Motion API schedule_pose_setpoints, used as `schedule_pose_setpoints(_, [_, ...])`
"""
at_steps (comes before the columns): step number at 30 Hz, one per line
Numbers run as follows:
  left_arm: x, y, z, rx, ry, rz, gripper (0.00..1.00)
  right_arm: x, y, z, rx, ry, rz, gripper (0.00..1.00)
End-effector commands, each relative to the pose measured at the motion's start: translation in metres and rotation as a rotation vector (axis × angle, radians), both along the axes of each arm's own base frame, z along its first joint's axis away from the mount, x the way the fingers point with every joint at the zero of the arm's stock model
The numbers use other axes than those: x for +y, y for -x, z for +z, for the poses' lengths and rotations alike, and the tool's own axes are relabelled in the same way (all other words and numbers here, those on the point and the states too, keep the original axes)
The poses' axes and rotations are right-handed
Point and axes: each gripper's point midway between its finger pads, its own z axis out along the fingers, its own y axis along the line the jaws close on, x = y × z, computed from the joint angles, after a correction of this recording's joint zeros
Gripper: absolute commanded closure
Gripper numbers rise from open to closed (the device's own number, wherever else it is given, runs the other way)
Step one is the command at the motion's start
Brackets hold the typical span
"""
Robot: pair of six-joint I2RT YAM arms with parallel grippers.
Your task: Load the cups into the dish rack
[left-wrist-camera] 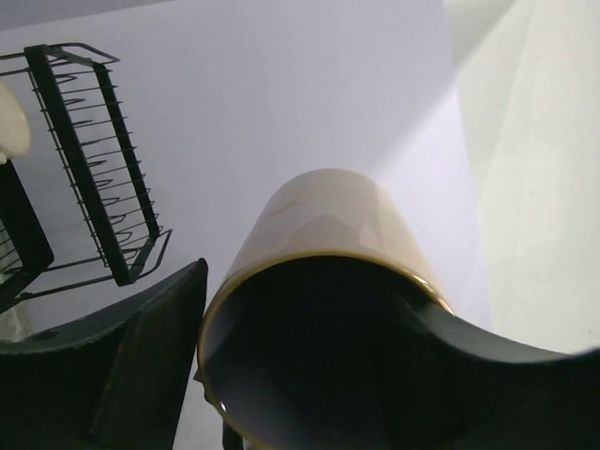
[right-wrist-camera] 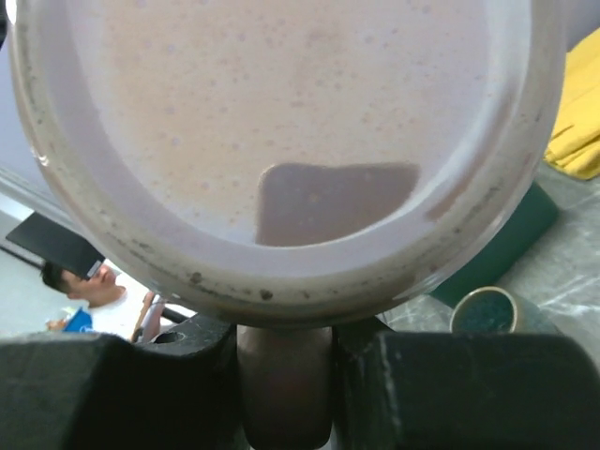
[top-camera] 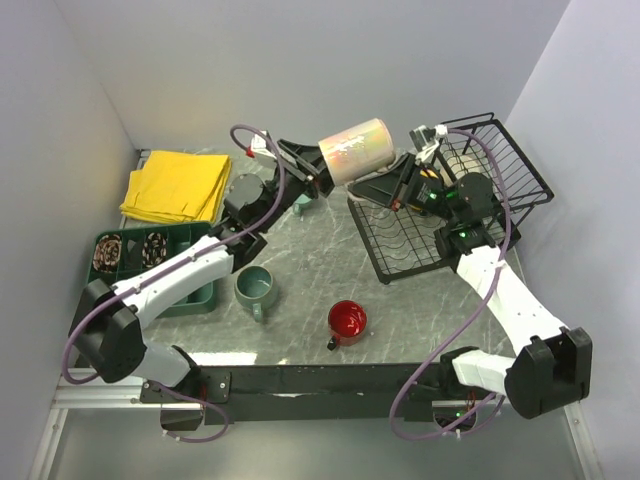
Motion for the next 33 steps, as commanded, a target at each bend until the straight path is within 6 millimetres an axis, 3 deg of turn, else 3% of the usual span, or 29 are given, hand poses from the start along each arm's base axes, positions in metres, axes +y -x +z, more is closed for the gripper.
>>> schedule_pose_setpoints(1, [0.022, 0.023, 0.036, -0.104, 0.032, 0.021, 0.22, -0.022, 0.011, 0.031, -0.197, -0.029, -0.085, 1.00])
schedule_pose_setpoints(4, [0.028, 0.025, 0.024, -0.087, -0.022, 0.048, 0.13, -0.034, 0.007, 0.026, -0.216, 0.004, -0.129, 1.00])
schedule_pose_setpoints(8, [0.041, 0.027, -0.006, -0.053, -0.125, 0.093, 0.08, -0.048, -0.006, 0.013, -0.223, 0.083, -0.196, 1.00])
schedule_pose_setpoints(9, [0.048, 0.033, -0.004, -0.065, -0.130, 0.101, 0.08, -0.050, -0.008, 0.009, -0.226, 0.106, -0.209, 1.00])
schedule_pose_setpoints(11, [0.056, 0.033, -0.026, -0.043, -0.192, 0.118, 0.07, -0.055, -0.018, -0.013, -0.222, 0.180, -0.244, 1.00])
schedule_pose_setpoints(12, [0.064, 0.040, -0.023, -0.057, -0.192, 0.127, 0.07, -0.057, -0.021, -0.019, -0.223, 0.199, -0.253, 1.00])
schedule_pose_setpoints(14, [0.077, 0.038, -0.041, -0.038, -0.244, 0.174, 0.06, -0.062, -0.026, -0.038, -0.223, 0.253, -0.287, 1.00])
schedule_pose_setpoints(15, [0.086, 0.045, -0.035, -0.054, -0.242, 0.189, 0.05, -0.063, -0.028, -0.044, -0.224, 0.270, -0.296, 1.00])
schedule_pose_setpoints(17, [0.094, 0.047, -0.048, -0.059, -0.296, 0.210, 0.04, -0.067, -0.033, -0.059, -0.225, 0.308, -0.326, 1.00])
schedule_pose_setpoints(18, [0.098, 0.054, -0.045, -0.086, -0.303, 0.210, 0.03, -0.068, -0.035, -0.063, -0.231, 0.315, -0.333, 1.00])
schedule_pose_setpoints(22, [0.105, 0.065, -0.060, -0.118, -0.413, 0.206, 0.02, -0.076, -0.049, -0.088, -0.229, 0.379, -0.383, 1.00])
schedule_pose_setpoints(33, [0.119, 0.081, -0.141, -0.037, -0.661, 0.158, 0.04, -0.106, -0.102, -0.149, -0.212, 0.608, -0.539, 1.00])
